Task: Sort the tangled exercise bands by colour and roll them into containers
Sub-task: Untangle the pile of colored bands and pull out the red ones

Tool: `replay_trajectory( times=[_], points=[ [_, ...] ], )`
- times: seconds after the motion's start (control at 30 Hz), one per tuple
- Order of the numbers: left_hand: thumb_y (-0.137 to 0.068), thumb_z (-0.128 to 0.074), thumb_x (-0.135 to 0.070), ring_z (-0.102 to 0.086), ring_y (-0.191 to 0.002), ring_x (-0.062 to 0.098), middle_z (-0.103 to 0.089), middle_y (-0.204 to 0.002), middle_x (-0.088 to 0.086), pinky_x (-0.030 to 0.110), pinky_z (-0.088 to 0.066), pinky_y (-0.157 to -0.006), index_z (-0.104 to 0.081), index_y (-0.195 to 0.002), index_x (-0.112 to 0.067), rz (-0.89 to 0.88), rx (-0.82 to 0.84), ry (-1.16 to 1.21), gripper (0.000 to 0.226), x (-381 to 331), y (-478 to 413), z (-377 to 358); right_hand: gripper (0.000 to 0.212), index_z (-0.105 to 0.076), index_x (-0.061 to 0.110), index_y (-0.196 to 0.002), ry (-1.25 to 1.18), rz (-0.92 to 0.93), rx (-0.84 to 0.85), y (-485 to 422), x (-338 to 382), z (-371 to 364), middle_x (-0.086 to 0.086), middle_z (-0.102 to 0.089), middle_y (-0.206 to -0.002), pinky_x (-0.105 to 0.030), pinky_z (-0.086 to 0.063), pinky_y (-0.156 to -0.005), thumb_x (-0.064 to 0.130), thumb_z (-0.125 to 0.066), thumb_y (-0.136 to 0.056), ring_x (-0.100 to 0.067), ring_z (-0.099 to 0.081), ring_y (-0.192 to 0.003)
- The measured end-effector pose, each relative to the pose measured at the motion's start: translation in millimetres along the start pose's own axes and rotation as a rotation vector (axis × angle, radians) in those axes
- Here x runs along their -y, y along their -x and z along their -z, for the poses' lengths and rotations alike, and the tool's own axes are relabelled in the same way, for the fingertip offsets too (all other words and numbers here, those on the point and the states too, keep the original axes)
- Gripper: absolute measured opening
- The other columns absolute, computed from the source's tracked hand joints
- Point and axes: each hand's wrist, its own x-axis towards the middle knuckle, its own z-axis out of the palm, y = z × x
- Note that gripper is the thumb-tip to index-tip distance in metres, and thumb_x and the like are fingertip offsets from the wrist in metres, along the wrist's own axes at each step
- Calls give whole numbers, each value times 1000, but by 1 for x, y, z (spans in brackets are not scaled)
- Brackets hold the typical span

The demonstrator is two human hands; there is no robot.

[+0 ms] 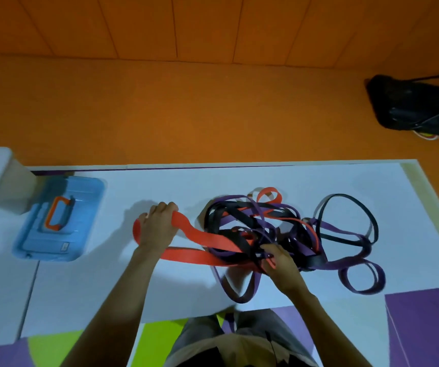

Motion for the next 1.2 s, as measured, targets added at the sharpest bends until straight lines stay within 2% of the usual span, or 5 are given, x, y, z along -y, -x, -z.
replay_trajectory(
  times=[0.2,0.47,0.77,0.97,1.2],
  points=[
    [-83,-67,2,-13,-156,28,-18,-167,2,69,-19,-119,-23,-162,-38,10,260,-146,99,-14,25,-46,33,-69,17,-123,217,0,-294,-4,-29,26,-9,-63,-129,-55,-48,-103,9,-69,-91,-37,-54,-125],
    [-95,-63,-16,-34,-148,26,-42,-156,-1,46,-31,-120,-49,-149,-30,-301,177,-45,57,-114,49,-71,83,-41,42,-153,388,-156,49,-9,-78,58,-6,-18,-169,-61,-19,-122,59,-80,-81,-33,-12,-158],
    [-88,-69,-31,-28,-149,23,-34,-162,-6,60,-11,-121,-45,-149,-43,-366,512,-245,66,-165,47,-108,54,-50,45,-139,359,44,100,-23,-102,100,8,-71,-120,-39,-54,-87,46,-71,-89,-24,-68,-109],
    [-77,-84,-52,-17,-155,21,-26,-167,-9,63,-4,-124,-23,-158,-50,-432,595,-275,102,-144,44,-107,58,-63,37,-124,15,-12,44,-44,-103,128,12,-71,-117,-33,-53,-89,48,-90,-74,-17,-66,-107],
    [-94,-29,-79,-45,-132,13,-58,-133,-20,40,-29,-108,-61,-130,-49,-277,304,3,57,-147,48,-103,44,-63,31,-128,-655,57,15,-71,-59,148,8,-73,-119,-20,-52,-94,25,-83,-89,-4,-68,-112]
  ],
)
